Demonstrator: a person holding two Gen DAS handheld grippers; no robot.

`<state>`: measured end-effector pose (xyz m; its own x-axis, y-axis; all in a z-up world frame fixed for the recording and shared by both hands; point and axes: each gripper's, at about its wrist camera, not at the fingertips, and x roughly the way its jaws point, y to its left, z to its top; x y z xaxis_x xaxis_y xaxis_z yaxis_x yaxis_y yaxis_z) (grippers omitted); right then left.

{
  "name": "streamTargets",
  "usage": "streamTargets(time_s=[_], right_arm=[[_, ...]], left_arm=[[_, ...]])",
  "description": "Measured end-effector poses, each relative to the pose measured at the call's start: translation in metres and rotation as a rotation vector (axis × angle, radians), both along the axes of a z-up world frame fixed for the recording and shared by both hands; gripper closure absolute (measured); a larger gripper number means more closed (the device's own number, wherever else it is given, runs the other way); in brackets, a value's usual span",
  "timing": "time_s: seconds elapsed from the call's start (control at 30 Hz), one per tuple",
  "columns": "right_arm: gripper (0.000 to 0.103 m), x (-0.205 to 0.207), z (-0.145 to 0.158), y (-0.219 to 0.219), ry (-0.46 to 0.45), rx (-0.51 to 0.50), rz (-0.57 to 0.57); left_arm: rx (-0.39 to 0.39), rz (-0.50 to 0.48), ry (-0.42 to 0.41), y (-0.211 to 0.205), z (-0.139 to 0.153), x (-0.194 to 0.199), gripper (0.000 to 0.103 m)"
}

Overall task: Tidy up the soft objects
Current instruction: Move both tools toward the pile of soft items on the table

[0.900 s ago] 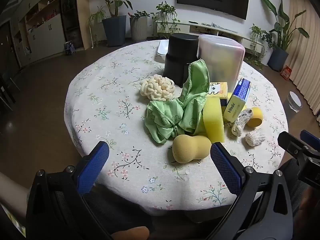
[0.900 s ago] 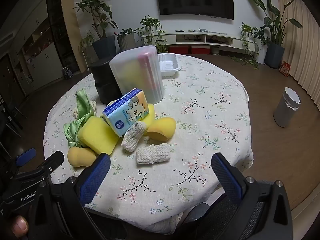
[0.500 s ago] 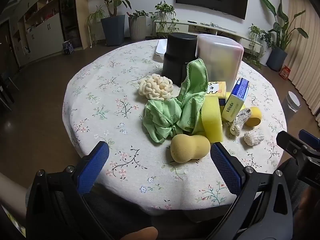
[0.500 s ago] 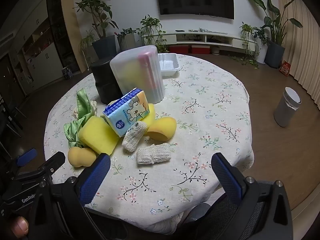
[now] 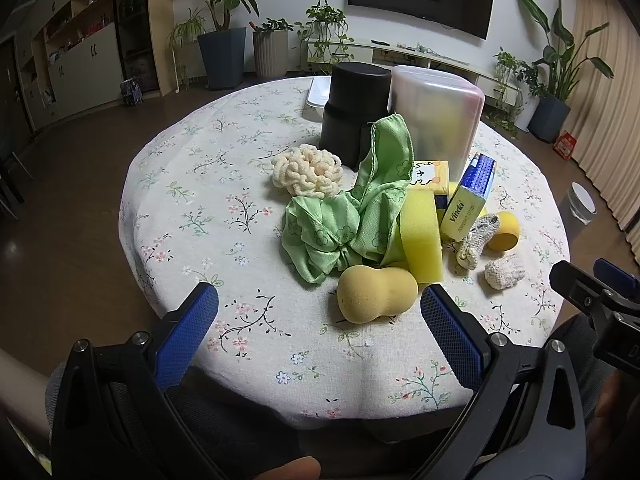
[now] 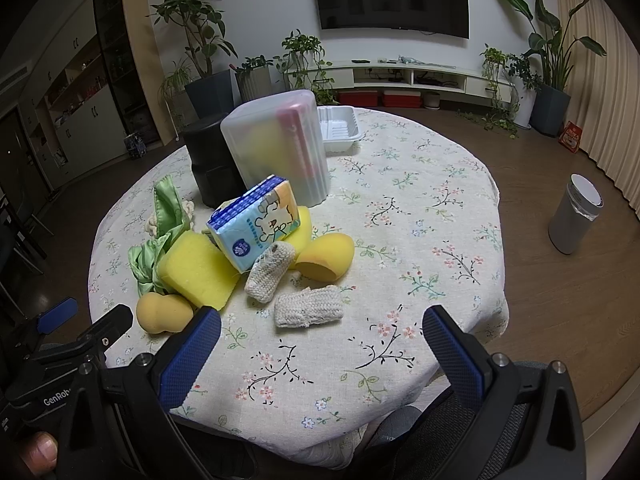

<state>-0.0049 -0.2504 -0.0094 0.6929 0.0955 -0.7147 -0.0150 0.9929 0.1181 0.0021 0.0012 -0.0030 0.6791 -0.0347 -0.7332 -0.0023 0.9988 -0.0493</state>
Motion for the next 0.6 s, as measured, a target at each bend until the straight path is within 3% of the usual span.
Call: streamTargets(time_s=[0.6], right_arm=[[0.000,0.0008,-0.0024,-0.0023,0.001,0.002,-0.002]], left_arm=[[-0.003,-0.004,0.006,0.0049,-0.0054,-0.0012,0.000]])
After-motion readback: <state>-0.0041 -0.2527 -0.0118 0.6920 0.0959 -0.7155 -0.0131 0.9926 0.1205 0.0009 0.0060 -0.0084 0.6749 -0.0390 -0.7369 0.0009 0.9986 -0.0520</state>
